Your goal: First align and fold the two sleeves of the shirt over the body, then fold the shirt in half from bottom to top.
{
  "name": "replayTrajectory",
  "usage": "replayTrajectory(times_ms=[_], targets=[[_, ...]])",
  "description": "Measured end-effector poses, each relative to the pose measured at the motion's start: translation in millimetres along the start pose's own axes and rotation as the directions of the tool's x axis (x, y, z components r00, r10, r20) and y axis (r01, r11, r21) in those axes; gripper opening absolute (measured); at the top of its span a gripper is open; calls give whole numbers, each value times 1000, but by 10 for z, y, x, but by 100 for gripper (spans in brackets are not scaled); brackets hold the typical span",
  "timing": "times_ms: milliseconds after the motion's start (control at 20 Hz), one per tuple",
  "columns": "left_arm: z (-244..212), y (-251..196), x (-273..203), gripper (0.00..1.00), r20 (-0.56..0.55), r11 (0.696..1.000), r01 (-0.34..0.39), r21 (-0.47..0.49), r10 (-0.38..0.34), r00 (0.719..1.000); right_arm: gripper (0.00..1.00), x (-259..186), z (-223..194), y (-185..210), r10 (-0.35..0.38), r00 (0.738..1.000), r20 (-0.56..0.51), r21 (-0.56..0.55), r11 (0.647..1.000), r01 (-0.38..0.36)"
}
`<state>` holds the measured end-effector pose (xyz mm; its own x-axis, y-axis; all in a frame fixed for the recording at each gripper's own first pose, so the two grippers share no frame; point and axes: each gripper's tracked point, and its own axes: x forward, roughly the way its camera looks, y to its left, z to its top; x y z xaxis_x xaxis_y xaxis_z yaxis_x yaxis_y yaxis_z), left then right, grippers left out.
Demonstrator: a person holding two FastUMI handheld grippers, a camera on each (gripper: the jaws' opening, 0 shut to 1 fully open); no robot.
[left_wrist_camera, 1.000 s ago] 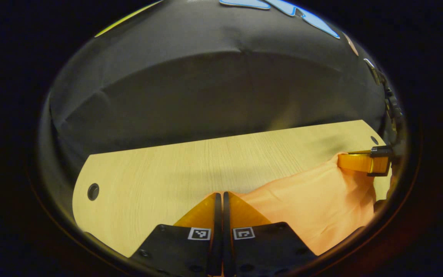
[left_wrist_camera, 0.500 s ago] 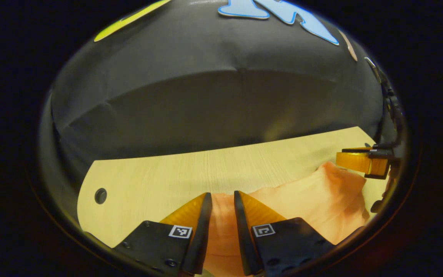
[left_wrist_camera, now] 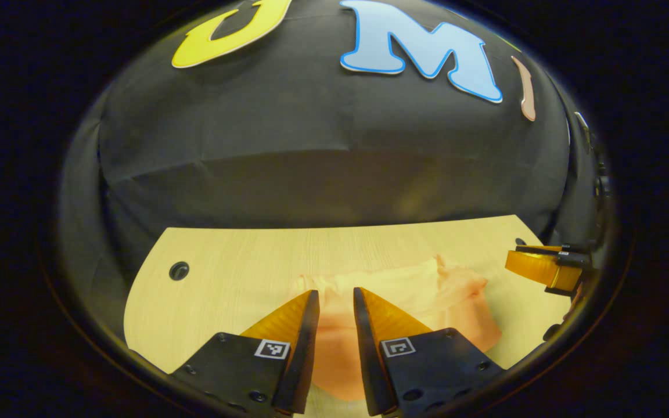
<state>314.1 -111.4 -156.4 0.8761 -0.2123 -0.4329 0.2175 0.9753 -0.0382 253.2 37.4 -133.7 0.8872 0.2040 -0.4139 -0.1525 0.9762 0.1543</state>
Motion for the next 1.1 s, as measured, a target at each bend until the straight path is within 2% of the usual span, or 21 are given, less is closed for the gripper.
replayTrajectory(times_ms=[500, 850, 1100], targets=[[-403, -328, -1404, 44, 14, 1000, 8, -26, -8, 1000, 36, -1390, -261, 174, 18, 997, 69, 12, 1000, -19], [-785, -584, -2348, 43, 19, 999, 29, -23, -28, 999, 36, -2088, -695, 217, 22, 998, 59, 39, 999, -24], [-1022, -644, -2815, 43, 20, 999, 33, -28, -33, 999, 36, -2421, -988, 320, 26, 998, 49, 28, 999, -28]])
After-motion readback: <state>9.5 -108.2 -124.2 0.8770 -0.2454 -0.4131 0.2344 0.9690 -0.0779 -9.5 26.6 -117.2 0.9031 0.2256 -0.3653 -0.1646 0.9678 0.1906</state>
